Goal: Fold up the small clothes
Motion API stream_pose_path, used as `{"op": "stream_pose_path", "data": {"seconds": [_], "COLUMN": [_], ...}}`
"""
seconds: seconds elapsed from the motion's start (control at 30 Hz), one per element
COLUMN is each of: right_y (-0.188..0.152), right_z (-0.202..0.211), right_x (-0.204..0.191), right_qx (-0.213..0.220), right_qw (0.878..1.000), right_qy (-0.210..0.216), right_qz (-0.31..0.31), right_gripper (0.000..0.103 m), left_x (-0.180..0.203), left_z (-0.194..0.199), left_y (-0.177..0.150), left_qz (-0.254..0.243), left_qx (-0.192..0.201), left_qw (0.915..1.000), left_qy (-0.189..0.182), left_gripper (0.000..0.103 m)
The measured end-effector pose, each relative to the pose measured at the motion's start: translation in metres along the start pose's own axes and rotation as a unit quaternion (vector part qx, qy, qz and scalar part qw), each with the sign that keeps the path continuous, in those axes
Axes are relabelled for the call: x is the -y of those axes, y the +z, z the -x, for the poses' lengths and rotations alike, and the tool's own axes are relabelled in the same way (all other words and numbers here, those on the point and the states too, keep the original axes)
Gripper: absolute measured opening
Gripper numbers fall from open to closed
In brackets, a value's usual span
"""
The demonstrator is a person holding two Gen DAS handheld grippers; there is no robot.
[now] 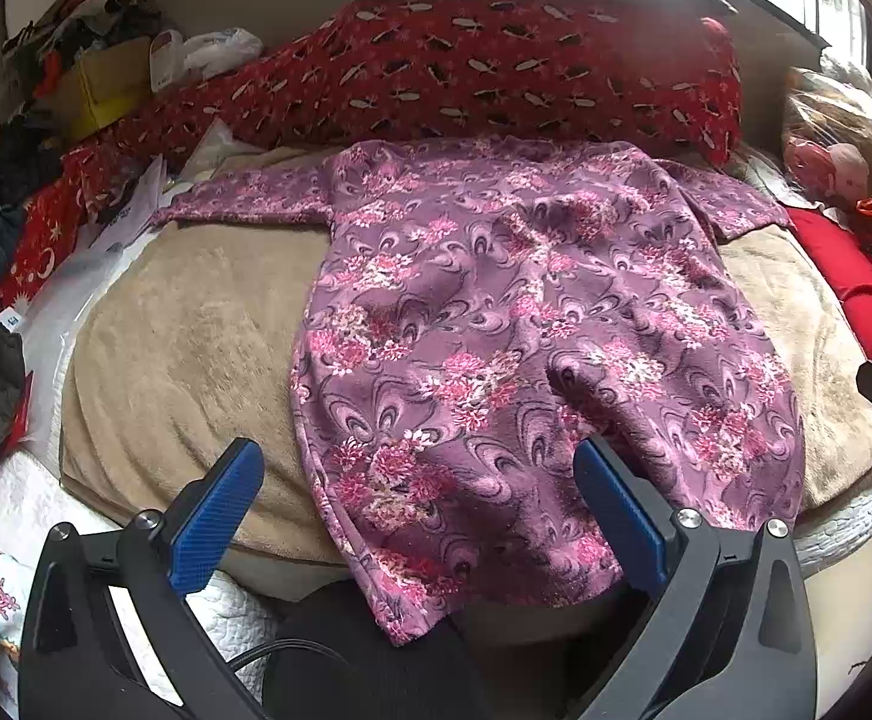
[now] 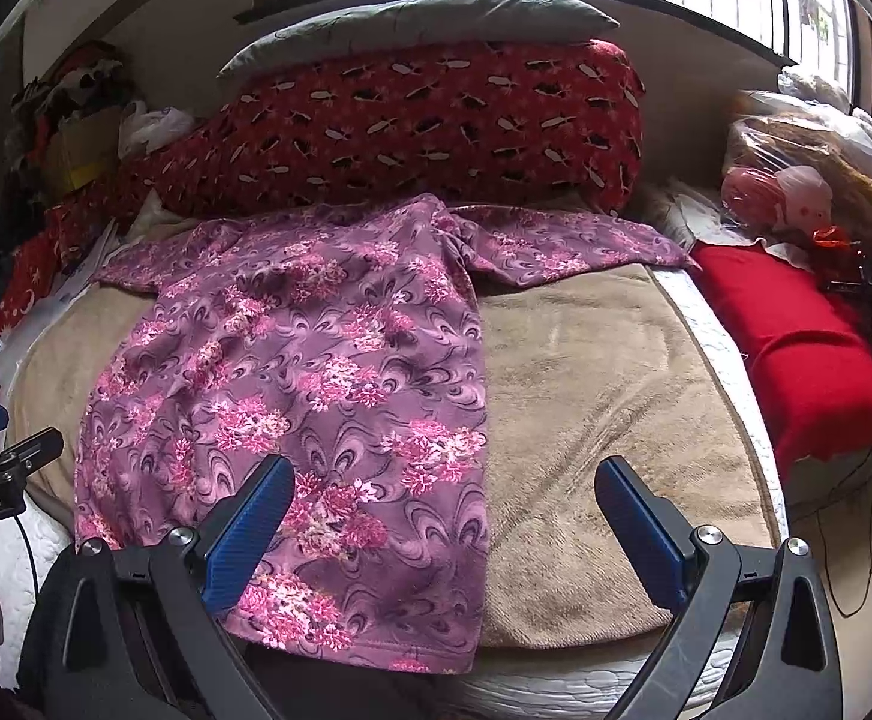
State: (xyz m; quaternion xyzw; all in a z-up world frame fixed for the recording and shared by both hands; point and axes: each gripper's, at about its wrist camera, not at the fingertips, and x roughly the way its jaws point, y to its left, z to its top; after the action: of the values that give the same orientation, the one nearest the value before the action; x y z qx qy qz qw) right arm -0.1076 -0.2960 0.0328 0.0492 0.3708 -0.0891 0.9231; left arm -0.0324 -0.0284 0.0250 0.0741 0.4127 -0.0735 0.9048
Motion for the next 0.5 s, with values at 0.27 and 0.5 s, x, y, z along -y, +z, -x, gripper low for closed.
{"op": "stream_pose_path", "data": {"seconds": [0.27,0.5], "right_y": [-0.013,-0.047], "right_z": [-0.034,-0.076], "right_x": [0.026,0.048], "right_qx": [-0.06,-0.152], "right_qw": [0.997,0.984], "right_qy": [-0.013,0.007], "right_qz": [-0.042,-0.096], "right_gripper": [0.1,0.097], "left_x": [-0.078,-0.085], "left_z": [-0.045,-0.081], "left_y": [0.008,-0.014], "left_qz": [0.086,0.109], "left_qx": [-0.086,-0.178], "left_qw": [0.9919,0.9777], "left_qy": [0.037,-0.023], "left_gripper": [0.103,0.103]}}
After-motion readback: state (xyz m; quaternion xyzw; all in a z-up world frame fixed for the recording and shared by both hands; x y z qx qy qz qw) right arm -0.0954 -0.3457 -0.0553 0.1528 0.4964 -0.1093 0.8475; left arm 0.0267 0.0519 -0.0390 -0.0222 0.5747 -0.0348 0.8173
